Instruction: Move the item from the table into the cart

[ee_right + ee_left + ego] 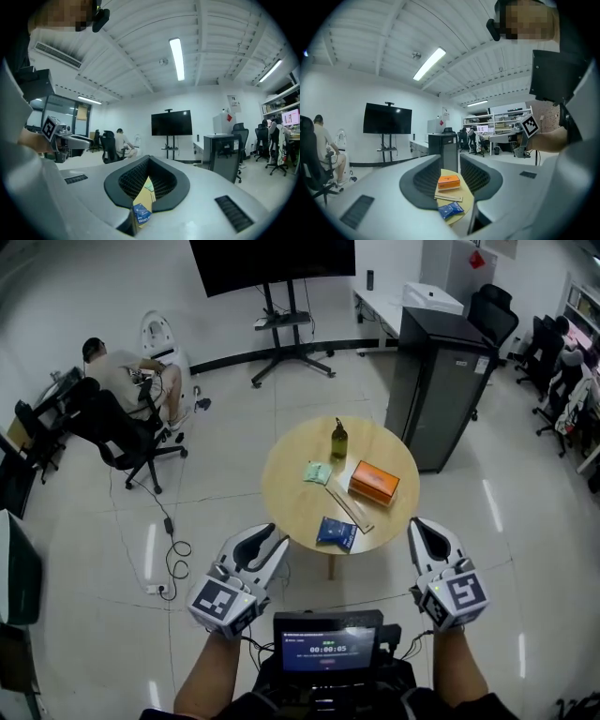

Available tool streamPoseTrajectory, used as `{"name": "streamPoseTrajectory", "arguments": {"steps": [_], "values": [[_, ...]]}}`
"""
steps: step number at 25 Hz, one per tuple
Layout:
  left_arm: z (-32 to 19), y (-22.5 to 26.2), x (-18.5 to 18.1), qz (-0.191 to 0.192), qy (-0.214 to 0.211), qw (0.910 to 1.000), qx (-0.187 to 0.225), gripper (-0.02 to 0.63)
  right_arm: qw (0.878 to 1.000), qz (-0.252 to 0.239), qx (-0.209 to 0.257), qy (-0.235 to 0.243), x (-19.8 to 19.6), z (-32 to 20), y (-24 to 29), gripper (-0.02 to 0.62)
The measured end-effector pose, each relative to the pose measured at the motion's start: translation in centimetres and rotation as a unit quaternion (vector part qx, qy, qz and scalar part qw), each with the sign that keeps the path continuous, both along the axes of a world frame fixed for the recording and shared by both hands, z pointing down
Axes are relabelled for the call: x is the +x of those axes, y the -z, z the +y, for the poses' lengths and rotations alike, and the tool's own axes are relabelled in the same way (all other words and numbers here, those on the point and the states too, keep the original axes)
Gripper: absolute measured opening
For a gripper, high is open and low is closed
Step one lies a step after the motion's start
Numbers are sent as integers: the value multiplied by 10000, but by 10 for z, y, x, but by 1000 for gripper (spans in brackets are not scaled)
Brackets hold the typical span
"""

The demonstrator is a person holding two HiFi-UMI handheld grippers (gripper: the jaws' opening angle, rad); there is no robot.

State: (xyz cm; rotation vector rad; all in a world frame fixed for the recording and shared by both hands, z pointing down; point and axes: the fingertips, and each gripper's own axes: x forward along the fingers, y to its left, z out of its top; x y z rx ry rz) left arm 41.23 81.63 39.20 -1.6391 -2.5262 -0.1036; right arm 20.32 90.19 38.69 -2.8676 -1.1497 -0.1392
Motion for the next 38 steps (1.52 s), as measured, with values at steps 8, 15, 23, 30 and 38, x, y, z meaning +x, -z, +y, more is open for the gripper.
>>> {"name": "streamPoseTrajectory", "arguments": {"steps": [8,15,23,30,38], "values": [[94,-22,110,-72,-81,9999,112,149,9990,-301,296,134,118,86,-30,14],[185,-39,155,-129,125,9988,447,133,9936,-448,654,801,189,172,-54,67],[270,-55,213,-219,491,9971,537,158,9834,-832,809,1398,266,268,-75,172],[308,-91,249,-327,13,9956,880,158,9760,-1284,1470,962,294,299,-143,290],[339,-145,247,-559,-296,9888,1349,158,9626,-1688,1933,872,273,297,-256,290]]}}
